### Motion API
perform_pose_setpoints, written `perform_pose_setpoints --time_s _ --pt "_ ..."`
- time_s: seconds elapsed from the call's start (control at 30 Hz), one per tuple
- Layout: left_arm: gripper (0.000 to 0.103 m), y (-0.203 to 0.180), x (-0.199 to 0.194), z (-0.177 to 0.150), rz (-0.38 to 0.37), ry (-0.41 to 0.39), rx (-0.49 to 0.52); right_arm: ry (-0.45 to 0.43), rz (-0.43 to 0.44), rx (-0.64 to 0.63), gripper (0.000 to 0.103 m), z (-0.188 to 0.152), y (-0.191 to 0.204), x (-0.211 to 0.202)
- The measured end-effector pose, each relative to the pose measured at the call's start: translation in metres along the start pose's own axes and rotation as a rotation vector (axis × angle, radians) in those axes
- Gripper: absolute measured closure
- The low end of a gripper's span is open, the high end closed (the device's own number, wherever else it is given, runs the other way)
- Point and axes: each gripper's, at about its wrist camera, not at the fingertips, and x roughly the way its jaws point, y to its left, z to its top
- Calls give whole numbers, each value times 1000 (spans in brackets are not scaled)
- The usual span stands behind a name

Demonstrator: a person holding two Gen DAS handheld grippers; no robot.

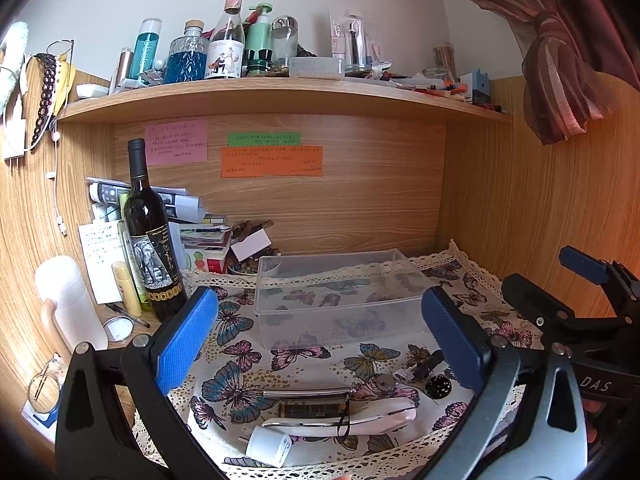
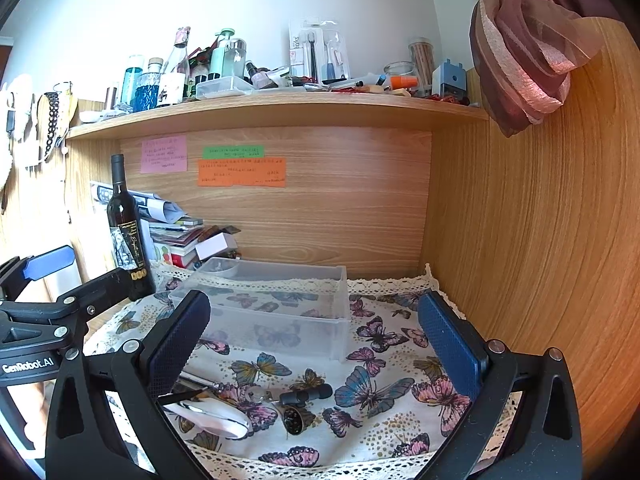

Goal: Organize rigid objects

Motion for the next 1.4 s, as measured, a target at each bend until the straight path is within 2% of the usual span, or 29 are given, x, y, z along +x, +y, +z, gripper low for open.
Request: perform_pose_setpoints --time_s 1.4 --pt "0 3 -1 -1 0 2 -8 -4 4 -5 0 1 3 -2"
